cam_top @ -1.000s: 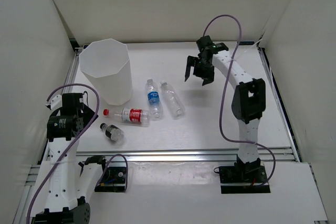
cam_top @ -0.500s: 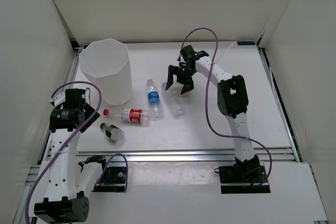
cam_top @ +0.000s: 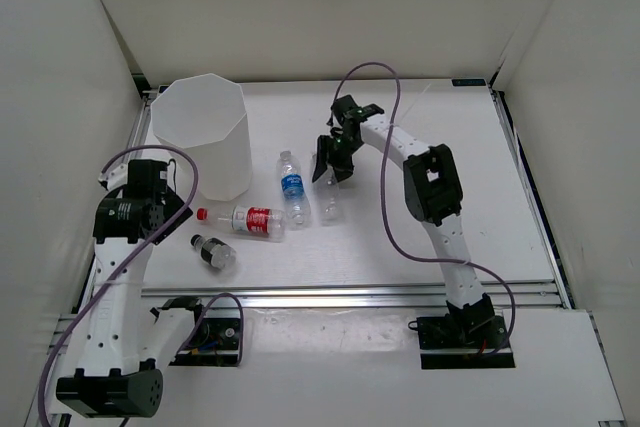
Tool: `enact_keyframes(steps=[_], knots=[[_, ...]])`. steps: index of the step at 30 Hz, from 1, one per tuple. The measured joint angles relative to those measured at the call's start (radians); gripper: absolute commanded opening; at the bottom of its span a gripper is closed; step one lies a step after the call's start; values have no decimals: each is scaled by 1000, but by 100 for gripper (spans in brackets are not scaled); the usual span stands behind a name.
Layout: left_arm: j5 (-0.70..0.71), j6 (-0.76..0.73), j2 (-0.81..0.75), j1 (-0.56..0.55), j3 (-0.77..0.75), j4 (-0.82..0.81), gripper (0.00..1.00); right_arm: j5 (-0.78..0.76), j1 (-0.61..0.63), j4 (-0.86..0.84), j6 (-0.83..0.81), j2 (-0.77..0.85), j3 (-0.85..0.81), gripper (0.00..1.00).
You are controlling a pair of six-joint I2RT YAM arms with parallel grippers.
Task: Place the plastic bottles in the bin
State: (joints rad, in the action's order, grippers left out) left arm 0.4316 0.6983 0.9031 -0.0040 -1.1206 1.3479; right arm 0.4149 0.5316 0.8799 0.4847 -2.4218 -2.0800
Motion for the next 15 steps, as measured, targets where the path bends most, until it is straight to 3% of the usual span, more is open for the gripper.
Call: enact_keyframes(steps=[7,11,15], knots=[[-3,-19,-35,0,-81,3,100,11,-34,-60,99,105,-127,24],[-41,-49,-61,0,-110,6,100,43,-32,-233,184,246,-209,22],[-111,-85,-68,0,-134,6,100,26,40,-477,248,285,-415,21]])
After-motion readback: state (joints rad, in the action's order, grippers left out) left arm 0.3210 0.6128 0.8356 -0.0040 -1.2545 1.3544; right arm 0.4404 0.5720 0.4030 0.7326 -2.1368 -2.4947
